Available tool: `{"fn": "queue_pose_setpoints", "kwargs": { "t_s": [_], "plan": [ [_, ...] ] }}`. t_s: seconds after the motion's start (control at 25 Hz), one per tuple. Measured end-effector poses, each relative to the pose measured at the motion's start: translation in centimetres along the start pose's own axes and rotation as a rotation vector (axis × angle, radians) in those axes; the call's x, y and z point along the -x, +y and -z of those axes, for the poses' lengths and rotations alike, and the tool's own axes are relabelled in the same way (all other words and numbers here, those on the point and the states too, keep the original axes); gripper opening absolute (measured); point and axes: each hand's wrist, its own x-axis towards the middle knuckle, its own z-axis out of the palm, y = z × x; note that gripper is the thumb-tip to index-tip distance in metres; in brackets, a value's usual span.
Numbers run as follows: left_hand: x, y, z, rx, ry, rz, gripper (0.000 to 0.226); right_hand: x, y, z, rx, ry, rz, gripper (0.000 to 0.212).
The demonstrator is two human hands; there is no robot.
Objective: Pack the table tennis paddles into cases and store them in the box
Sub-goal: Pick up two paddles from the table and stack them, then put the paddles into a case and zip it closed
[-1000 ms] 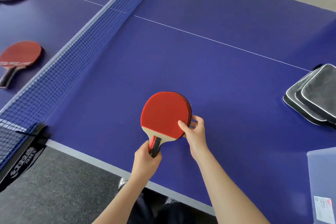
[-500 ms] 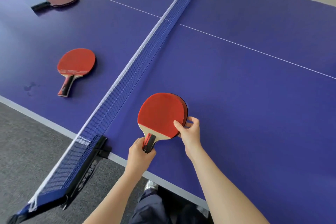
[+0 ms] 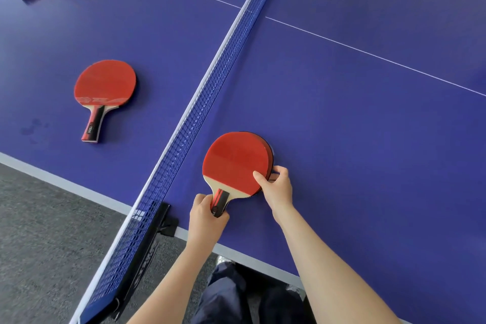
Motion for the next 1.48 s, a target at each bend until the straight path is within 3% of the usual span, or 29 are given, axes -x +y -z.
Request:
{"fn": "queue_pose_setpoints", "kwargs": {
  "t_s": [0.2,0.36,0.72,0.84,0.92,1.04,1.2,1.48],
  "plan": [
    [0.1,-0.3,-0.2,-0.049,0.035,-0.045,0.042,-0.1,0.2,-0.8,0.06,0.055,0.022,0.049],
    [0.0,-0.4,-0.1,0.041,0.037,-0.007,0.022,0.2,0.1,-1.1,0.088,0.071,0.042,0.051],
    [0.1,-0.2,-0.1,0.058,0.017,0.036,0.023,0.5,0.0,-0.7,0.122,0.052,0.033,0.053],
    [0.3,-0.1,0.4,0.043,-0.02,0.003,0.035,0.8,0.2,-0.2,0.111,0.047,0.045,0.057],
    [0.5,-0.2,1.1,0.051,-0.028,-0.018,0.059,1.3,0.3,0.4,0.108,0.044,0.062,0.061],
    [0.5,0.1,2.4,-0.069,0.03,-0.09,0.079,1.7,0.5,1.5,0.141,0.04,0.116,0.061],
    [0.5,2.9,3.8,-0.305,0.09,-0.317,0.078,2.6,0.8,3.5,0.266,0.042,0.236,0.062],
    [-2.0,10.8,1.1,-0.734,-0.249,-0.685,0.085,3.5,0.9,10.8,0.757,0.074,0.481,0.062]
  ]
}}
